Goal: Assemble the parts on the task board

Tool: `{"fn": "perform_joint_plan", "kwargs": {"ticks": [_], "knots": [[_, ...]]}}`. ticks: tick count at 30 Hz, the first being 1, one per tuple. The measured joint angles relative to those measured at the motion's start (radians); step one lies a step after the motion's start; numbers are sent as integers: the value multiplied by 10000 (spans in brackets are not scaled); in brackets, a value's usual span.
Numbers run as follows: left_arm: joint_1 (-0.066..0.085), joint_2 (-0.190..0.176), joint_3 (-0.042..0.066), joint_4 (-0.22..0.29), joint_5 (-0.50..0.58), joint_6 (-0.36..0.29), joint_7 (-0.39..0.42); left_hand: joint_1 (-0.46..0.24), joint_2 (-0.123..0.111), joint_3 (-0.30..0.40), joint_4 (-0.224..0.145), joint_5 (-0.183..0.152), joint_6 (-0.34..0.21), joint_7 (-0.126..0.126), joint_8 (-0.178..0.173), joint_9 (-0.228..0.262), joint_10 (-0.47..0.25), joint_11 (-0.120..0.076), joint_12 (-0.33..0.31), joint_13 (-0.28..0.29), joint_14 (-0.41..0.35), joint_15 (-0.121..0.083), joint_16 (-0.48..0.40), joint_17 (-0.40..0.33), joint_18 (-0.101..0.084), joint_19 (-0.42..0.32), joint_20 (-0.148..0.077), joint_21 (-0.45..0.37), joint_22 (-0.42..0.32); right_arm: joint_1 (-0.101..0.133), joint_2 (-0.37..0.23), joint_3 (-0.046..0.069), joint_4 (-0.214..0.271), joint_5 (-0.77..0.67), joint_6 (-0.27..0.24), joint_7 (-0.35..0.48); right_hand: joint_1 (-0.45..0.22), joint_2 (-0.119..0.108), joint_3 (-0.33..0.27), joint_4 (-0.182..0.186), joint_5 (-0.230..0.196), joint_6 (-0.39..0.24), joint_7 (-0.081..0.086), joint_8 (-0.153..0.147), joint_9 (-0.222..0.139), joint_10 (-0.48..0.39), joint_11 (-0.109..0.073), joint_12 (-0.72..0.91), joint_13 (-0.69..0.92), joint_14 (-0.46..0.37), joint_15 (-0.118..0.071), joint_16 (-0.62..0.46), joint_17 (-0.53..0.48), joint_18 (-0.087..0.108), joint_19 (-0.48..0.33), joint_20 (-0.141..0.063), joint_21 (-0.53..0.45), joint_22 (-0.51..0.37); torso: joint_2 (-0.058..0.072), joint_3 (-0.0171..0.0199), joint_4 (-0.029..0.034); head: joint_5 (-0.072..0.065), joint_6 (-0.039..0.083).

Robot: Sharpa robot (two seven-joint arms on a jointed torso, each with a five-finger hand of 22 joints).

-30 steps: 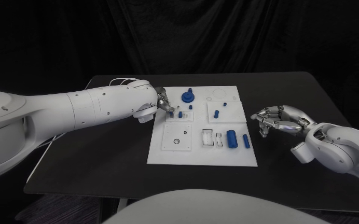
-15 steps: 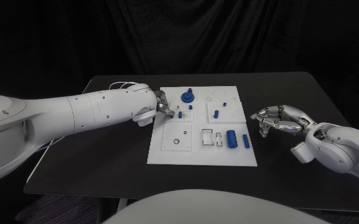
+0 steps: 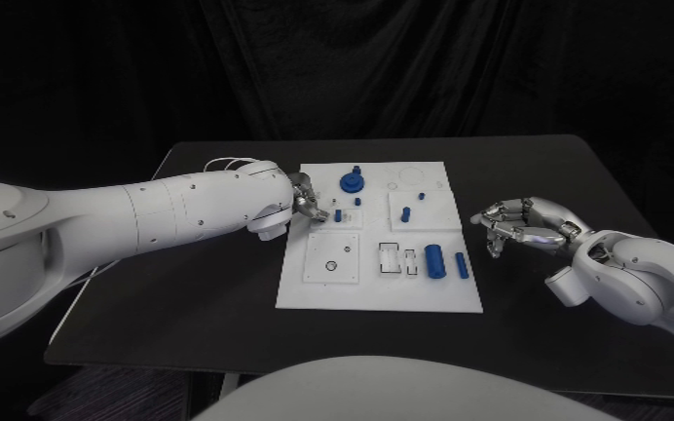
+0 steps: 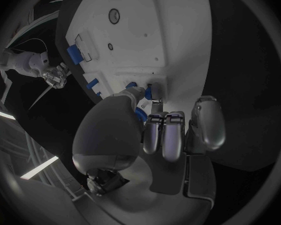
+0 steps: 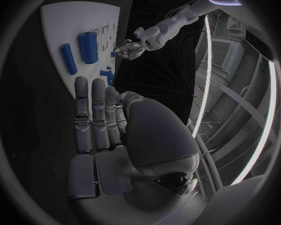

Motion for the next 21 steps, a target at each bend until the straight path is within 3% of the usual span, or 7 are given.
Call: {"fn": "perform_joint_plan", "kwargs": {"ticks": [13,17,21], "knots": [[-28,-354,-17,365,3,-340,283,9,9,405,50,804,-78,46,39,116,0,0,0,0,0,0,0,0,0,0,0,0,0,-3,30,-1,-22,0,3,-18,0,0,0,0,0,0,0,0,0,0,0,0,2,0,0,0,-9,1,0,0,0,8,-3,1,-3,-3,0],[-32,-611,-24,614,0,-617,517,-139,155,581,113,1136,-89,60,77,140,0,0,0,0,0,0,0,0,0,0,1,0,0,-4,19,-1,-25,0,4,-23,0,0,0,0,0,0,0,0,0,0,0,0,2,0,0,0,-9,1,0,0,0,8,-4,2,-2,-31,0],[-31,-953,-24,994,-4,-841,835,-232,110,688,139,1267,-87,61,79,138,0,0,0,0,0,0,0,0,0,0,1,0,0,-5,12,-1,-44,0,5,-29,0,0,0,0,0,0,0,0,0,0,0,0,2,0,0,0,-9,0,0,0,0,7,-8,2,-2,-60,0]]}}
